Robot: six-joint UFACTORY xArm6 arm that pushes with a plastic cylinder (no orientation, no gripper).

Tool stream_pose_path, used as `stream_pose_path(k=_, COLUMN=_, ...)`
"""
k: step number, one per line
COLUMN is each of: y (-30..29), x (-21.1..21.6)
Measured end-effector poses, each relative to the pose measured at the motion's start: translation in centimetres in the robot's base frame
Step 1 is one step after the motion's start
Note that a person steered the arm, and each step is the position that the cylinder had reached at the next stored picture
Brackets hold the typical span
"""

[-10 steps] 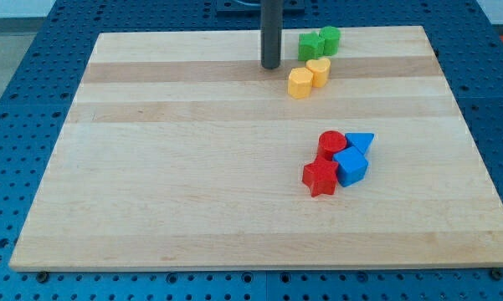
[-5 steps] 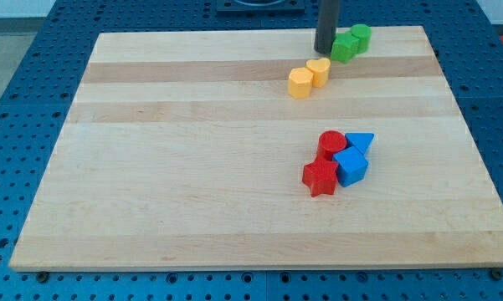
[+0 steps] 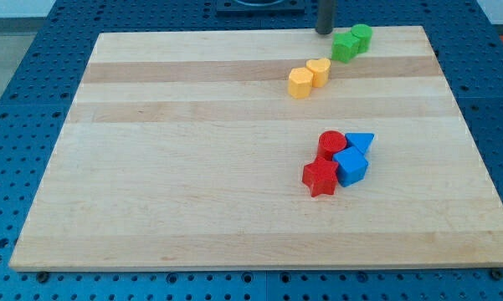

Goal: Push the green blocks towards the top right of the yellow heart to form a diagonal line

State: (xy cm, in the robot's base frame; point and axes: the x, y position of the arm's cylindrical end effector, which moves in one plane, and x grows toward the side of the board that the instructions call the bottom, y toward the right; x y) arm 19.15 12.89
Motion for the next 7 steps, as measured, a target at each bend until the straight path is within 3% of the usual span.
stream_pose_path(k=3, y=7.9, x=0.9)
stream_pose_path(k=4, y=9.7, x=3.6)
stream_pose_path(k=6, y=8.6, x=0.0)
stream_pose_path(k=7, y=5.0, x=0.1)
